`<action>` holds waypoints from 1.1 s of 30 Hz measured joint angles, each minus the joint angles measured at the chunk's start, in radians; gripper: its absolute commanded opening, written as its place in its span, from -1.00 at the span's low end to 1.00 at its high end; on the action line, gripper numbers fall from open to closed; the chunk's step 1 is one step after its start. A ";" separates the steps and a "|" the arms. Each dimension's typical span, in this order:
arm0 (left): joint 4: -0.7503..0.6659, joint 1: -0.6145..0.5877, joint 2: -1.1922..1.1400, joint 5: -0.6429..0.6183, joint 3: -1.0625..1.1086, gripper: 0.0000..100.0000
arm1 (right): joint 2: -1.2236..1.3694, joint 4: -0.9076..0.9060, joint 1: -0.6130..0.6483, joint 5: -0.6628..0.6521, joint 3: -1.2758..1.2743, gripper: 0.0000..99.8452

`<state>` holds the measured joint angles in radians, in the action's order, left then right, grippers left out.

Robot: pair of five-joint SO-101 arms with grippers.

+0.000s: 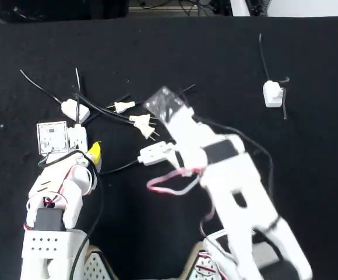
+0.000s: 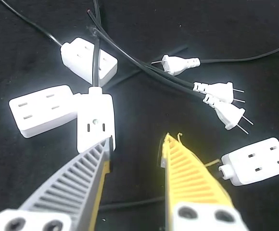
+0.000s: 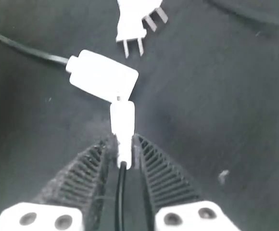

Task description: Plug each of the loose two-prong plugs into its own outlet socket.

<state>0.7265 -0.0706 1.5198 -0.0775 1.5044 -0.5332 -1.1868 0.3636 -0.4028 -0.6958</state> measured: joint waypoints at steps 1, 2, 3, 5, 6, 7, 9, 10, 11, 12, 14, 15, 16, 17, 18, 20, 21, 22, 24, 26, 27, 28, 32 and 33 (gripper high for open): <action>0.000 0.000 0.000 0.000 0.000 -0.64 | 0.049 -0.043 0.003 0.015 0.051 -0.98; 0.000 0.000 0.000 0.000 0.000 -0.64 | 0.097 -0.080 0.005 0.031 0.101 -0.98; 0.000 0.000 0.000 0.000 0.000 -0.64 | 0.141 -0.106 0.008 0.044 0.147 -0.98; 0.000 0.000 0.000 0.000 0.000 -0.64 | 0.215 -0.140 0.025 0.075 0.226 -0.98; 0.000 0.000 0.000 0.000 0.000 -0.64 | 0.252 -0.155 0.032 0.091 0.264 -0.98; 0.000 0.000 0.000 0.000 0.000 -0.64 | 0.287 -0.170 0.034 0.109 0.302 -0.98; 0.000 0.000 0.000 0.000 0.000 -0.64 | 0.350 -0.204 0.029 0.143 0.374 -0.98; 0.000 0.000 0.000 0.000 0.000 -0.64 | 0.379 -0.224 0.028 0.160 0.408 -0.98; 0.000 0.000 0.000 0.000 0.000 -0.64 | 0.410 -0.242 0.029 0.176 0.436 -0.98; 0.000 0.000 0.000 0.000 0.000 -0.64 | 0.442 -0.259 0.032 0.190 0.463 -0.98; 0.000 0.000 0.000 0.000 0.000 -0.64 | 0.491 -0.284 0.032 0.215 0.508 -0.98; 0.000 0.000 0.000 0.000 0.000 -0.64 | 0.506 -0.296 0.029 0.221 0.528 -0.98; 0.000 0.000 0.000 0.000 0.000 -0.64 | 0.517 -0.310 0.029 0.224 0.543 -0.98; 0.000 0.000 0.000 0.000 0.000 -0.64 | 0.522 -0.319 0.029 0.226 0.555 -0.98; 0.000 0.000 0.000 0.000 0.000 -0.64 | 0.523 -0.321 0.031 0.229 0.563 -0.98; 0.000 0.000 0.000 0.000 0.000 -0.64 | 0.525 -0.322 0.031 0.235 0.580 -0.98; 0.000 0.000 0.000 0.000 0.000 -0.64 | 0.535 -0.322 0.031 0.244 0.589 -0.98; 0.000 0.000 0.000 0.000 0.000 -0.64 | 0.546 -0.322 0.031 0.253 0.597 -0.98; 0.000 0.000 0.000 0.000 0.000 -0.64 | 0.568 -0.322 0.029 0.265 0.609 -0.98; 0.000 0.000 0.000 0.000 0.000 -0.64 | 0.600 -0.322 0.029 0.270 0.626 -0.98; 0.000 0.000 0.000 0.000 0.000 -0.64 | 0.615 -0.325 0.029 0.272 0.635 -0.98; 0.000 0.000 0.000 0.000 0.000 -0.64 | 0.629 -0.331 0.029 0.272 0.646 -0.98; 0.000 0.000 0.000 0.000 0.000 -0.64 | 0.667 -0.374 0.029 0.292 0.712 -0.98; 0.000 0.000 0.000 0.000 0.000 -0.64 | 0.675 -0.384 0.029 0.295 0.727 -0.98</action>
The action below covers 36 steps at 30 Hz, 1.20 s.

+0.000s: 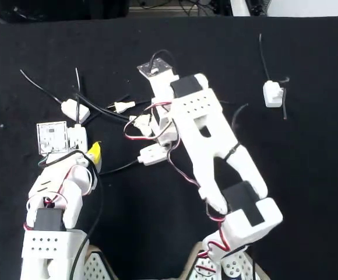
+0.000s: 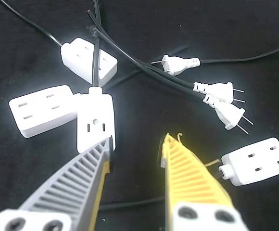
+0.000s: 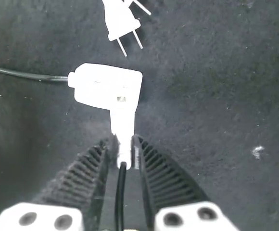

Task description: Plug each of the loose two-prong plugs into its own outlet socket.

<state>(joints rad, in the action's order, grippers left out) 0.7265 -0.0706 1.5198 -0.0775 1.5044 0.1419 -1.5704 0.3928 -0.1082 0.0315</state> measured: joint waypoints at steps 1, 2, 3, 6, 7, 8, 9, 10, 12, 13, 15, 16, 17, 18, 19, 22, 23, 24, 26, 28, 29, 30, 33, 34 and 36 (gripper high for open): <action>0.000 0.000 0.000 0.000 0.000 -0.64 | 0.008 -0.009 0.000 0.000 0.012 -0.98; 0.000 0.000 0.000 0.000 0.000 -0.64 | 0.017 -0.012 0.000 0.002 0.026 -0.98; 0.000 0.000 0.000 0.000 0.000 -0.64 | 0.025 -0.012 0.000 0.002 0.035 -0.98; 0.000 0.000 0.000 0.000 0.000 -0.64 | 0.058 -0.014 0.000 0.002 0.055 -0.98; 0.000 0.000 0.000 0.000 0.000 -0.64 | 0.072 -0.018 0.000 0.002 0.057 -0.98; 0.000 0.000 0.000 0.000 0.000 -0.64 | 0.084 -0.017 0.000 0.002 0.058 -0.98; 0.000 0.000 0.000 0.000 0.000 -0.64 | 0.095 -0.018 0.000 0.002 0.058 -0.98; 0.000 0.000 0.000 0.000 0.000 -0.64 | 0.104 -0.018 0.000 0.002 0.058 -0.98; 0.000 0.000 0.000 0.000 0.000 -0.64 | 0.121 -0.018 0.000 0.002 0.058 -0.98; 0.000 0.000 0.000 0.000 0.000 -0.64 | 0.126 -0.018 0.000 0.002 0.058 -0.98; 0.000 0.000 0.000 0.000 0.000 -0.64 | 0.129 -0.018 0.000 0.002 0.058 -0.98; 0.000 0.000 0.000 0.000 0.000 -0.64 | 0.133 -0.018 0.000 0.002 0.060 -0.98; 0.000 0.000 0.000 0.000 0.000 -0.64 | 0.137 -0.018 0.000 0.002 0.060 -0.98; 0.000 0.000 0.000 0.000 0.000 -0.64 | 0.137 -0.018 0.000 0.002 0.060 -0.98; 0.000 0.000 0.000 0.000 0.000 -0.64 | 0.140 -0.018 0.000 0.002 0.060 -0.98; 0.000 0.000 0.000 0.000 0.000 -0.64 | 0.152 -0.023 -0.002 0.000 0.061 -0.98; 0.000 0.000 0.000 0.000 0.000 -0.64 | 0.157 -0.017 -0.002 0.000 0.063 -0.98; 0.000 0.000 0.000 0.000 0.000 -0.64 | 0.163 -0.012 -0.002 0.000 0.071 -0.98; 0.000 0.000 0.000 0.000 0.000 -0.64 | 0.172 -0.006 -0.002 0.000 0.081 -0.98; 0.000 0.000 0.000 0.000 0.000 -0.64 | 0.173 -0.006 -0.002 0.000 0.084 -0.98; 0.000 0.000 0.000 0.000 0.000 -0.64 | 0.173 -0.006 -0.002 0.000 0.084 -0.98; 0.000 0.000 0.000 0.000 0.000 -0.64 | 0.173 -0.006 -0.002 0.000 0.084 -0.98; 0.000 0.000 0.000 0.000 0.000 -0.64 | 0.173 -0.006 -0.002 0.000 0.084 -0.98; 0.000 0.000 0.000 0.000 0.000 -0.64 | 0.170 -0.006 -0.002 0.000 0.084 -0.98; 0.000 0.000 0.000 0.000 0.000 -0.64 | 0.166 -0.008 -0.002 0.000 0.089 -0.98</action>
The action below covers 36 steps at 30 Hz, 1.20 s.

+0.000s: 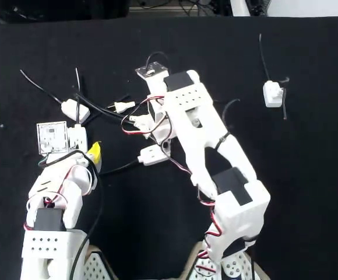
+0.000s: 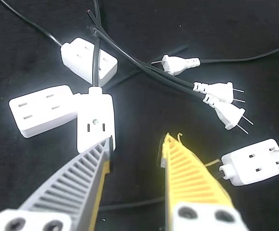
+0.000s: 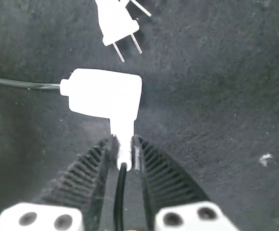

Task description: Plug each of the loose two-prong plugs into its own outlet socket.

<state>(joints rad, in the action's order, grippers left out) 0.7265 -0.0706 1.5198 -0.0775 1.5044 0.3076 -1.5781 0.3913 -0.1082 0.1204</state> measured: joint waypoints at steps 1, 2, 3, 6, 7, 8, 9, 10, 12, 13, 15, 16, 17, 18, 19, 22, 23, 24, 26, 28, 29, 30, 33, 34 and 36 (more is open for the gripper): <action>0.000 0.000 0.000 0.000 0.000 -0.64 | 0.000 0.000 0.002 0.000 0.006 -0.98; 0.000 0.000 0.000 0.000 0.000 -0.64 | 0.000 0.000 0.002 0.000 0.014 -0.98; 0.000 0.000 0.000 0.000 0.000 -0.64 | 0.000 -0.008 0.002 0.000 0.021 -0.98; 0.000 0.000 0.000 0.000 0.000 -0.64 | 0.000 -0.023 0.000 0.000 0.038 -0.98; 0.000 0.000 0.000 0.000 0.000 -0.64 | 0.000 -0.026 -0.002 0.000 0.038 -0.98; 0.000 0.000 0.000 0.000 0.000 -0.64 | 0.000 -0.026 -0.003 0.000 0.038 -0.98; 0.000 0.000 0.000 0.000 0.000 -0.64 | 0.000 -0.026 -0.009 0.000 0.038 -0.98; 0.000 0.000 0.000 0.000 0.000 -0.64 | 0.000 -0.026 -0.011 0.000 0.038 -0.98; 0.000 0.000 0.000 0.000 0.000 -0.64 | 0.000 -0.026 -0.011 0.000 0.038 -0.98; 0.000 0.000 0.000 0.000 0.000 -0.64 | 0.000 -0.029 -0.008 0.000 0.038 -0.98; 0.000 0.000 0.000 0.000 0.000 -0.64 | 0.000 -0.031 -0.006 0.000 0.038 -0.98; 0.000 0.000 0.000 0.000 0.000 -0.64 | 0.000 -0.032 -0.006 0.000 0.038 -0.98; 0.000 0.000 0.000 0.000 0.000 -0.64 | 0.000 -0.032 -0.009 0.000 0.038 -0.98; 0.000 0.000 0.000 0.000 0.000 -0.64 | 0.000 -0.032 -0.011 0.000 0.038 -0.98; 0.000 0.000 0.000 0.000 0.000 -0.64 | 0.000 -0.032 -0.011 0.000 0.038 -0.98; 0.000 0.000 0.000 0.000 0.000 -0.64 | 0.000 -0.031 -0.009 0.000 0.017 -0.98; 0.000 0.000 0.000 0.000 0.000 -0.64 | 0.000 -0.026 -0.009 0.000 0.011 -0.98; 0.000 0.000 0.000 0.000 0.000 -0.64 | 0.000 -0.021 -0.011 0.000 0.008 -0.98; 0.000 0.000 0.000 0.000 0.000 -0.64 | 0.000 -0.008 -0.011 0.000 0.005 -0.98; 0.000 0.000 0.000 0.000 0.000 -0.64 | 0.000 -0.002 -0.009 0.000 0.002 -0.98; 0.000 0.000 0.000 0.000 0.000 -0.64 | 0.000 -0.002 -0.011 0.000 0.002 -0.98; 0.000 0.000 0.000 0.000 0.000 -0.64 | 0.000 -0.002 -0.011 0.000 0.002 -0.98; 0.000 0.000 0.000 0.000 0.000 -0.64 | 0.000 0.002 -0.011 0.000 0.002 -0.98; 0.000 0.000 0.000 0.000 0.000 -0.64 | 0.000 0.002 -0.011 0.000 0.002 -0.98; 0.000 0.000 0.000 0.000 0.000 -0.64 | 0.000 0.005 -0.011 0.000 0.002 -0.98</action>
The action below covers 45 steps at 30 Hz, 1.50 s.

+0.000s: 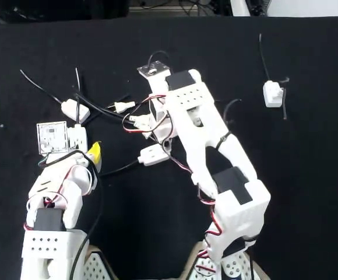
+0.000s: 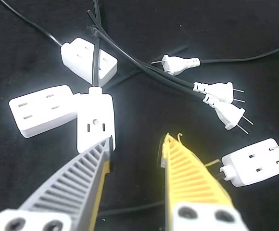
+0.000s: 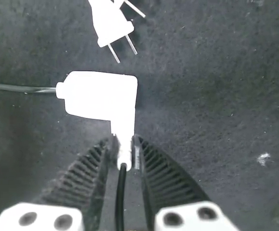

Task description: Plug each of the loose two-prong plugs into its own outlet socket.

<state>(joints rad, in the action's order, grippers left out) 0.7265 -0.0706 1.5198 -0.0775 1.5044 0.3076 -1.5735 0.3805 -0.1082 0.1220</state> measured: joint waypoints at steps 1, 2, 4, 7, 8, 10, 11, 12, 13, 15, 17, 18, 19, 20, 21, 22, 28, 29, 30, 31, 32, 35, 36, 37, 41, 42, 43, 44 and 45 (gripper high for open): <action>0.000 0.000 0.000 0.000 0.000 -0.64 | 0.000 0.005 0.000 0.000 0.000 -0.98; 0.000 0.000 0.000 0.000 0.000 -0.64 | 0.000 0.009 0.000 0.000 0.000 -0.98; 0.000 0.000 0.000 0.000 0.000 -0.64 | 0.008 0.011 0.011 0.000 0.000 -0.98; 0.000 0.000 0.000 0.000 0.000 -0.64 | 0.041 0.012 0.029 0.000 0.014 -0.98; 0.000 0.000 0.000 0.000 0.000 -0.64 | 0.058 0.014 0.032 0.000 0.020 -0.98; 0.000 0.000 0.000 0.000 0.000 -0.64 | 0.087 0.015 0.032 0.000 0.046 -0.98; 0.000 0.000 0.000 0.000 0.000 -0.64 | 0.098 0.015 0.032 0.000 0.054 -0.98; 0.000 0.000 0.000 0.000 0.000 -0.64 | 0.110 0.015 0.034 0.000 0.061 -0.98; 0.000 0.000 0.000 0.000 0.000 -0.64 | 0.117 0.015 0.035 0.000 0.071 -0.98; 0.000 0.000 0.000 0.000 0.000 -0.64 | 0.126 0.015 0.037 0.000 0.081 -0.98; 0.000 0.000 0.000 0.000 0.000 -0.64 | 0.135 0.015 0.037 0.000 0.092 -0.98; 0.000 0.000 0.000 0.000 0.000 -0.64 | 0.140 0.015 0.037 0.000 0.094 -0.98; 0.000 0.000 0.000 0.000 0.000 -0.64 | 0.141 0.015 0.037 0.000 0.094 -0.98; 0.000 0.000 0.000 0.000 0.000 -0.64 | 0.141 0.015 0.037 0.000 0.094 -0.98; 0.000 0.000 0.000 0.000 0.000 -0.64 | 0.147 0.015 0.037 0.000 0.098 -0.98; 0.000 0.000 0.000 0.000 0.000 -0.64 | 0.150 0.015 0.037 0.000 0.103 -0.98; 0.000 0.000 0.000 0.000 0.000 -0.64 | 0.150 0.015 0.037 0.000 0.106 -0.98; 0.000 0.000 0.000 0.000 0.000 -0.64 | 0.149 0.015 0.041 0.000 0.106 -0.98; 0.000 0.000 0.000 0.000 0.000 -0.64 | 0.147 0.015 0.048 0.000 0.106 -0.98; 0.000 0.000 0.000 0.000 0.000 -0.64 | 0.146 0.015 0.054 0.000 0.106 -0.98; 0.000 0.000 0.000 0.000 0.000 -0.64 | 0.146 0.015 0.064 0.000 0.106 -0.98; 0.000 0.000 0.000 0.000 0.000 -0.64 | 0.146 0.015 0.106 0.000 0.106 -0.98; 0.000 0.000 0.000 0.000 0.000 -0.64 | 0.146 0.015 0.120 0.000 0.106 -0.98; 0.000 0.000 0.000 0.000 0.000 -0.64 | 0.146 0.023 0.132 0.000 0.106 -0.98; 0.000 0.000 0.000 0.000 0.000 -0.64 | 0.146 0.041 0.143 0.000 0.106 -0.98; 0.000 0.000 0.000 0.000 0.000 -0.64 | 0.146 0.041 0.143 0.000 0.106 -0.98; 0.000 0.000 0.000 0.000 0.000 -0.64 | 0.146 0.041 0.143 0.000 0.106 -0.98; 0.000 0.000 0.000 0.000 0.000 -0.64 | 0.146 0.041 0.143 0.000 0.106 -0.98; 0.000 0.000 0.000 0.000 0.000 -0.64 | 0.146 0.041 0.144 0.000 0.106 -0.98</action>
<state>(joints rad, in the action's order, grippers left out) 0.7265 -0.0706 1.5198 -0.0775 1.5044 0.4534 -1.5321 0.5247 -0.1082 0.2279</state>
